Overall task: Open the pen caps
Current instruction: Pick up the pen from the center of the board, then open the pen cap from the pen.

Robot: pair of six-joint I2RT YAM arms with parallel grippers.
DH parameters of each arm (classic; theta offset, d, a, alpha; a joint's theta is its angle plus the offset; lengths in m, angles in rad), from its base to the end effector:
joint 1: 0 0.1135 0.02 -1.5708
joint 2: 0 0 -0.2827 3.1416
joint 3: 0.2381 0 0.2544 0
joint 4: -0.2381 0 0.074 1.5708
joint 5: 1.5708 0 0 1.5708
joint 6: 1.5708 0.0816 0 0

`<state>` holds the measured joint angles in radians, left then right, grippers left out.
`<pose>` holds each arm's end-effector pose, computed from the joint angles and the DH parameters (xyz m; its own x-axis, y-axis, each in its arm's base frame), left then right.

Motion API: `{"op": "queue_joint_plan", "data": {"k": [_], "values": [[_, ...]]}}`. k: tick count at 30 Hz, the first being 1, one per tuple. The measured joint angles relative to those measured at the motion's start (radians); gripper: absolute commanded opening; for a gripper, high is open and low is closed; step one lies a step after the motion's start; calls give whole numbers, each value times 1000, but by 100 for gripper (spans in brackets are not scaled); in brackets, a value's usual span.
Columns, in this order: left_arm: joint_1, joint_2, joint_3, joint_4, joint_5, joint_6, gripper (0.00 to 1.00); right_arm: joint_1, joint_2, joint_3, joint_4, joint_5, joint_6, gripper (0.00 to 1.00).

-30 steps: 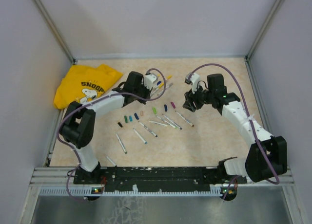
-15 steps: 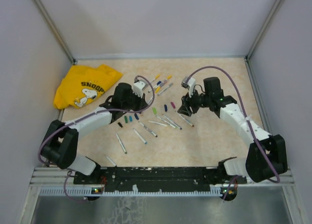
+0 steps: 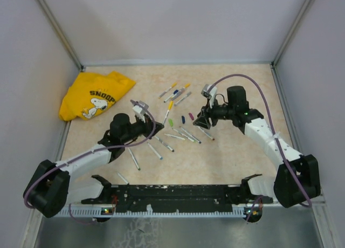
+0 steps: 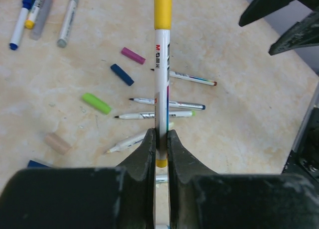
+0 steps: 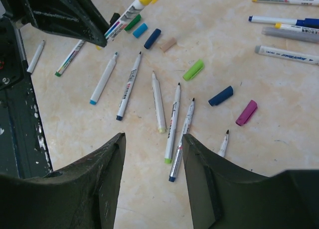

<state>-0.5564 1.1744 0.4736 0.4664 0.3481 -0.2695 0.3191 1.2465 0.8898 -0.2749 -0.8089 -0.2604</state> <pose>0.2274 -0.1742 0.2257 -0.3973 -0.0476 -0.9165 0.6976 0.6332 -0.3353 0.2547 0.1463 0.2744 -0.3432 -0.3006 -0.8899 -0.8894 0.4087 0.2050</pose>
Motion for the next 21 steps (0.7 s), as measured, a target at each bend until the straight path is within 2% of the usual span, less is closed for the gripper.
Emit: {"op": "queue_joint_plan", "data": {"k": [6, 14, 21], "values": [[-91, -40, -70, 124, -46, -72, 0, 0, -5, -22, 30, -31, 16, 49], [-241, -47, -130, 267, -196, -121, 0, 0, -8, -39, 70, -57, 40, 49], [-323, -47, -184, 393, -323, -154, 0, 0, -16, -68, 116, -84, 82, 49]]}}
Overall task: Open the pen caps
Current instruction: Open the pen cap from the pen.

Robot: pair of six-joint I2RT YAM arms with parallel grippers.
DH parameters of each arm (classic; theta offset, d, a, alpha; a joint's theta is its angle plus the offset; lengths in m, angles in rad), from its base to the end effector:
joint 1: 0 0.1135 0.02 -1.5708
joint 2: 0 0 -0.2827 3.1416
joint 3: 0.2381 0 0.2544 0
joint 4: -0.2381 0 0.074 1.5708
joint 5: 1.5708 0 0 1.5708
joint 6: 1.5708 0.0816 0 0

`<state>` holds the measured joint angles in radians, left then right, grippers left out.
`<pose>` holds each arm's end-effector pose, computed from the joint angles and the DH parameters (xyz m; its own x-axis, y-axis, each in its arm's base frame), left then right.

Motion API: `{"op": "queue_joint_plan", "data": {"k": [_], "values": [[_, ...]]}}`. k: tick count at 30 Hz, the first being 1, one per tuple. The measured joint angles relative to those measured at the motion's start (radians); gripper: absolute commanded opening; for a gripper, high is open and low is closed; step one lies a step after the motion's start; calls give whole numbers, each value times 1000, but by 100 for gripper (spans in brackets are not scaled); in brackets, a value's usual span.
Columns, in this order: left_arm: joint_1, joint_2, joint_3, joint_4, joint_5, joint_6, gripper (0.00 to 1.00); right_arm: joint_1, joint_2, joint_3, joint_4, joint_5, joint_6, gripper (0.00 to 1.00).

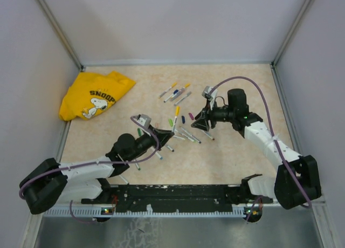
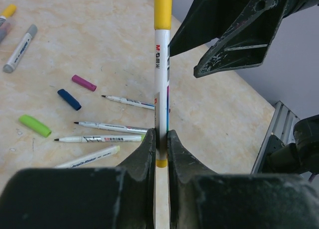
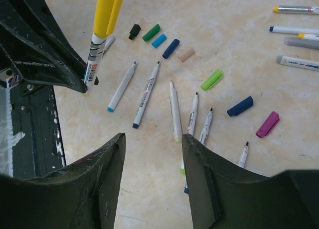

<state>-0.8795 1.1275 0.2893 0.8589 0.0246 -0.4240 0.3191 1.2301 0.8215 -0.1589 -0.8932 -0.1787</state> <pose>0.1669 -0.2049 0.2284 -0.3113 -0.2689 -0.9115 0.7217 0.5571 -0.4109 0.2476 0.1488 0.2695 -0.3564 -0.2351 -0.9043 -0.8981 0.3530 0.2622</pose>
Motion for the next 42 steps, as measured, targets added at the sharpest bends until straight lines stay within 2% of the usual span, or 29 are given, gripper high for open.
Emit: {"op": "queue_joint_plan", "data": {"k": [24, 42], "values": [[-269, 129, -45, 355, -346, -1, 0, 6, -106, -167, 407, -112, 332, 50], [-365, 240, -45, 520, -479, 59, 0, 6, -111, -213, 558, -173, 449, 52]]}}
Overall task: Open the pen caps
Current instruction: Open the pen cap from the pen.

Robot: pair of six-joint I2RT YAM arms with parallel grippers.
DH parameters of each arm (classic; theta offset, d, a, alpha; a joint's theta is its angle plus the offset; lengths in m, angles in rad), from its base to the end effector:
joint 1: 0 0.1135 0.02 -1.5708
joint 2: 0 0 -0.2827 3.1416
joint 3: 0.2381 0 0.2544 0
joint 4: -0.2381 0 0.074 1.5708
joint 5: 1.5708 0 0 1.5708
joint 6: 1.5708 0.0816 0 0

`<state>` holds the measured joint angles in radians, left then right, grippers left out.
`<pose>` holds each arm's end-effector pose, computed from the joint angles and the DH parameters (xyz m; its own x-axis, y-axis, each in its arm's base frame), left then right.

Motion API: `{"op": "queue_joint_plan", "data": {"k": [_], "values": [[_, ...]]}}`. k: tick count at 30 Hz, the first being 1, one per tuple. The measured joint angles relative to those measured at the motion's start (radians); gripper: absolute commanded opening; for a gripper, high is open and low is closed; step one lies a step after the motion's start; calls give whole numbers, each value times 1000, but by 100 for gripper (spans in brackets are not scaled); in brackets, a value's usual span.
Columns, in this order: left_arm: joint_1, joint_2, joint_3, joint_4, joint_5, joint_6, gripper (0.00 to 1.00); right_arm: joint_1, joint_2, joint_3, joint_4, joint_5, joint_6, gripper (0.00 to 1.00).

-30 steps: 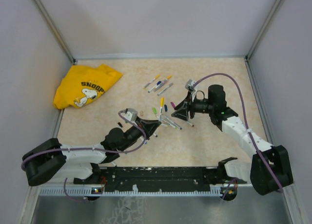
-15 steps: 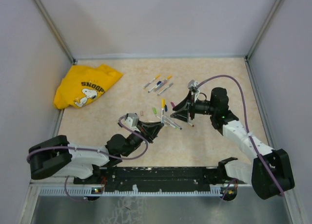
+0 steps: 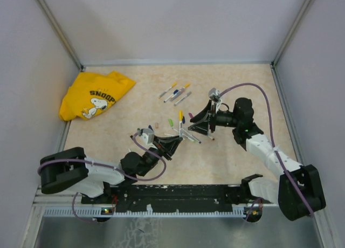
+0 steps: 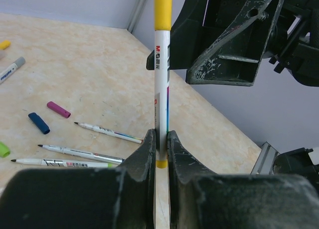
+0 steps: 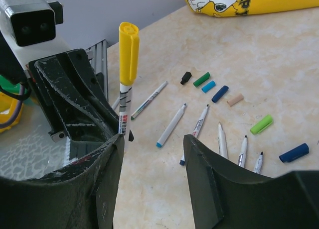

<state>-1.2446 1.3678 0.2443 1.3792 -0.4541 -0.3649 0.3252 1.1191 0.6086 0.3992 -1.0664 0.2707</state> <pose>0.1193 -0.2411 0.2307 -0.1795 -0.4700 -0.8642 0.6971 0.5590 -0.4489 0.2182 0.1490 0.2868 -0.3632 0.0139 -0.9316 -0.9151 0.1829 0.3595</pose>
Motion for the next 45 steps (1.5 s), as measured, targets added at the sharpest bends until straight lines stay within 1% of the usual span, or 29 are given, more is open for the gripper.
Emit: {"op": "queue_joint_plan", "data": {"k": [12, 17, 29, 32, 36, 39, 42, 43, 45], "values": [[-6, 68, 0, 87, -29, 13, 0, 0, 6, -14, 56, 5, 80, 53], [-7, 95, 0, 118, -29, 16, 0, 4, 13, -40, 121, 23, 148, 54], [-10, 146, 36, 132, -27, 16, 0, 67, 34, -83, 246, 34, 238, 53], [-10, 162, 51, 132, -21, 13, 0, 75, 36, -92, 266, 45, 249, 47], [-11, 169, 64, 132, -7, 10, 0, 98, 47, -92, 270, 53, 251, 36], [-11, 169, 71, 132, 3, 8, 0, 113, 59, -92, 265, 52, 246, 22], [-11, 172, 76, 132, 13, 6, 0, 120, 69, -92, 264, 52, 242, 0], [-11, 172, 77, 132, 16, 6, 1, 120, 70, -92, 263, 52, 238, 0], [-11, 173, 77, 132, 19, 6, 7, 119, 70, -92, 259, 53, 230, 0]]}}
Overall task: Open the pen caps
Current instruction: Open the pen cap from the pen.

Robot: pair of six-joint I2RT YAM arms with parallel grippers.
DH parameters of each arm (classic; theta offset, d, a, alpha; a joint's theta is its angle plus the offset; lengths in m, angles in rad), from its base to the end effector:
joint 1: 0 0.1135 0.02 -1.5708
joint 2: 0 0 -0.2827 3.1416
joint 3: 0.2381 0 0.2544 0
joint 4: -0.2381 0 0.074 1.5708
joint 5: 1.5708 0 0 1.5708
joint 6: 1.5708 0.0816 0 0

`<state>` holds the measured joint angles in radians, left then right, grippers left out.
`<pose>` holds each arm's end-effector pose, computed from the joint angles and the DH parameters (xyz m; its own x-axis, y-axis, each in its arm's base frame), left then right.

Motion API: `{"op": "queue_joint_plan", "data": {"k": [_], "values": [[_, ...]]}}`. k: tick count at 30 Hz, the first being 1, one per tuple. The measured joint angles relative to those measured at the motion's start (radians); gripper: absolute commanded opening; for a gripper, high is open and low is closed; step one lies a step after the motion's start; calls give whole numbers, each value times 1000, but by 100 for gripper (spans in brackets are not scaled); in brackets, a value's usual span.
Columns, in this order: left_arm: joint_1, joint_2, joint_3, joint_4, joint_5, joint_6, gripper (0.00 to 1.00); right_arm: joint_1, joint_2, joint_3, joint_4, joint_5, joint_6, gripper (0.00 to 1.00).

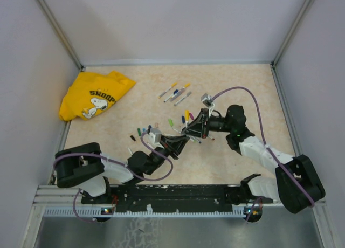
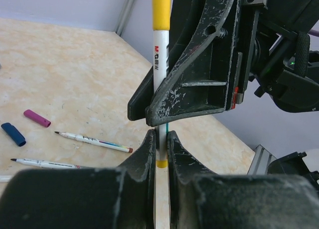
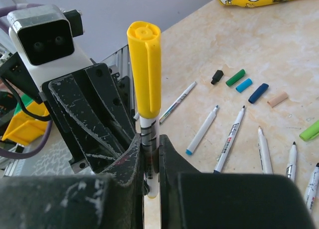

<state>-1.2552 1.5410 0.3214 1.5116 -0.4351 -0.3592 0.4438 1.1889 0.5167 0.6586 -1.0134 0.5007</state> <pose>0.1242 -0.2695 0.2272 -0.1753 -0.4900 -0.8539 0.7211 0.5265 -0.4502 0.2074 0.1753 0.2672 -0.4877 0.0493 -0.8716 -0.8656 0.1023 0.4901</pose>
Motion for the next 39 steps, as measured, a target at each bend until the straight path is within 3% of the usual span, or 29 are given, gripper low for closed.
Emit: {"op": "queue_joint_plan", "data": {"k": [4, 11, 15, 22, 30, 39], "values": [[0, 0, 0, -1, 2, 1, 21, 0, 0, 2, -9, -2, -15, 0], [0, 0, -3, 0, 58, 21, 57, -2, 0, 17, -72, -6, -57, 0], [0, -6, -24, 0, 114, 36, 72, -17, 0, 42, -135, -10, -90, 0], [1, -88, -78, -14, 158, 58, 84, -51, 0, 104, -257, -45, -190, 0], [42, -278, -86, -187, 198, 69, 91, -82, 0, 141, -396, -53, -308, 0], [274, -451, -92, -401, 409, -17, 95, -87, 21, 154, -466, -46, -366, 0]]}}
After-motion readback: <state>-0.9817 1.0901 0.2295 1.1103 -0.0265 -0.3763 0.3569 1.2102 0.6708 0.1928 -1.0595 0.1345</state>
